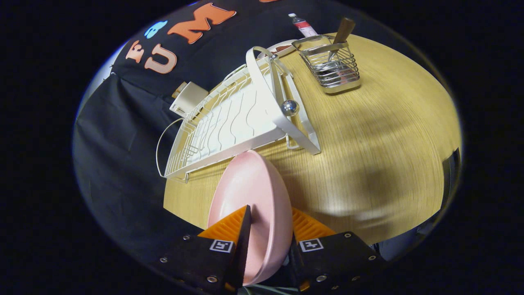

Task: Take the plate from the dish rack, then take the spoon from the basket and place it into the plate.

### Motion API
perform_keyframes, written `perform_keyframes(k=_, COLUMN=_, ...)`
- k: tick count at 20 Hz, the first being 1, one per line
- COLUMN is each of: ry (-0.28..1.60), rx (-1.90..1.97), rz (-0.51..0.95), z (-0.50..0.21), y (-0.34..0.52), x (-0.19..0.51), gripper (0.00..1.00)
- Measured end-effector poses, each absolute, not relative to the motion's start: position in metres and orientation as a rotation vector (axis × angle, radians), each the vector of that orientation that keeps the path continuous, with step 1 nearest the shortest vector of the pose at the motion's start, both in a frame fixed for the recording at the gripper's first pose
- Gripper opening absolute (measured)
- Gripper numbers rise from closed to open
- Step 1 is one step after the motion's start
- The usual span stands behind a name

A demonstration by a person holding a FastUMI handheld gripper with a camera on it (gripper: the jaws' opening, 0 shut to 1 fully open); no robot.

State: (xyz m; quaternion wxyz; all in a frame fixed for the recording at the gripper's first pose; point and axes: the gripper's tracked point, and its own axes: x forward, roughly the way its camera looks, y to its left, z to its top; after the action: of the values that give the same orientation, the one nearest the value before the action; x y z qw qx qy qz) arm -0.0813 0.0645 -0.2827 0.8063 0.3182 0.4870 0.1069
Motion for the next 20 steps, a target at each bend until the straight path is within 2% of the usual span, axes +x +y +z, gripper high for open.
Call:
perform_keyframes(k=4, ry=1.024, rx=0.665, rz=0.204, z=-0.292, y=0.061, x=-0.068, gripper=0.45)
perform_keyframes(k=5, ry=1.01, rx=0.65, rz=0.186, z=-0.291, y=0.057, x=-0.065, gripper=0.51)
perform_keyframes(k=8, ry=0.968, rx=0.49, rz=0.081, z=-0.296, y=0.025, x=-0.057, gripper=0.54)
perform_keyframes(k=9, ry=0.959, rx=0.47, rz=0.064, z=-0.297, y=0.019, x=-0.056, gripper=0.58)
perform_keyframes(k=15, ry=0.935, rx=0.46, rz=0.056, z=-0.287, y=0.005, x=-0.056, gripper=0.72)
perform_keyframes(k=20, ry=0.82, rx=0.411, rz=-0.006, z=-0.256, y=-0.039, x=-0.046, gripper=0.82)
